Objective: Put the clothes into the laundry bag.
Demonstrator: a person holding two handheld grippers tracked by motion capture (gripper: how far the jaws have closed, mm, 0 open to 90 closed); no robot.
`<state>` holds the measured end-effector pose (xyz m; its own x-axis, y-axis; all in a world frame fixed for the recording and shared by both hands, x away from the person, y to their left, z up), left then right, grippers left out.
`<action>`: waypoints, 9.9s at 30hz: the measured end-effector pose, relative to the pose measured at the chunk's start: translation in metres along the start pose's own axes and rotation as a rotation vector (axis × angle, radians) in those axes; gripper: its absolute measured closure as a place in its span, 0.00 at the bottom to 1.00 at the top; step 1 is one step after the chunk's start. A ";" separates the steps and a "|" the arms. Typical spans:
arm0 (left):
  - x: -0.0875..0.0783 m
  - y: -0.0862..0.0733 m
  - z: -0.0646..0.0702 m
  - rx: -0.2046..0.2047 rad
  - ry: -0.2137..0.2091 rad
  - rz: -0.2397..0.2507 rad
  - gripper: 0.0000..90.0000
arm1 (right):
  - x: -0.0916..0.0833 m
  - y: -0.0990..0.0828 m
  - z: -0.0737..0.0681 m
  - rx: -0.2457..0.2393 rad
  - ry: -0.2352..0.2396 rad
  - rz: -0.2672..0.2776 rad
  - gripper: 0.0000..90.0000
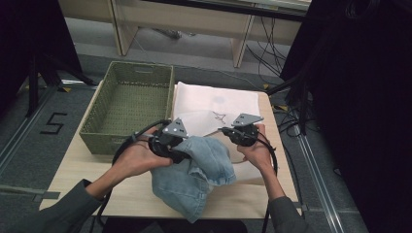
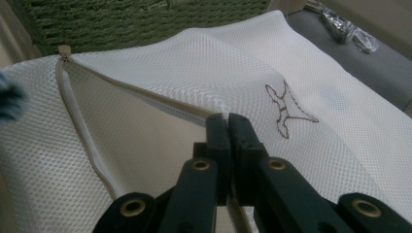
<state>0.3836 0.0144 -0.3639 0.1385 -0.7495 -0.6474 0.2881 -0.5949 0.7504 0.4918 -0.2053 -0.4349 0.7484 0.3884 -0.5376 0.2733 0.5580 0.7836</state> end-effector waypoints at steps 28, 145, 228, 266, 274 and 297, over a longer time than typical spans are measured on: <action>0.124 -0.032 -0.039 -0.115 -0.042 -0.105 0.52 | -0.002 -0.001 -0.010 -0.033 0.019 -0.017 0.99; 0.075 -0.001 -0.106 0.083 0.165 0.022 0.95 | 0.016 -0.025 -0.025 0.129 -0.087 -0.296 0.74; 0.071 0.000 -0.101 0.066 0.128 0.005 0.95 | -0.029 -0.056 -0.108 0.092 0.087 -0.335 0.66; 0.068 -0.003 -0.104 0.055 0.118 -0.004 0.95 | -0.026 -0.016 -0.075 0.150 0.070 -0.173 0.47; 0.069 -0.003 -0.104 0.062 0.113 -0.012 0.95 | 0.026 -0.048 -0.105 0.007 0.075 -0.299 0.55; 0.080 -0.009 -0.101 0.068 0.111 -0.044 0.95 | 0.041 -0.041 -0.035 0.219 -0.058 -0.212 0.92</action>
<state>0.4873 -0.0106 -0.4360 0.2321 -0.6876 -0.6880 0.2320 -0.6477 0.7257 0.4902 -0.1863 -0.4996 0.6922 0.2347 -0.6825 0.5459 0.4483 0.7078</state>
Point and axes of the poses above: each handheld gripper's, and its own axes: x roughly forward along the jaws, y roughly out of its top, z roughly to its right, the point moved 4 cm from there along x, roughly forward along the jaws, and after that the axes turned 12 degrees about -y, right-handed, at the moved point
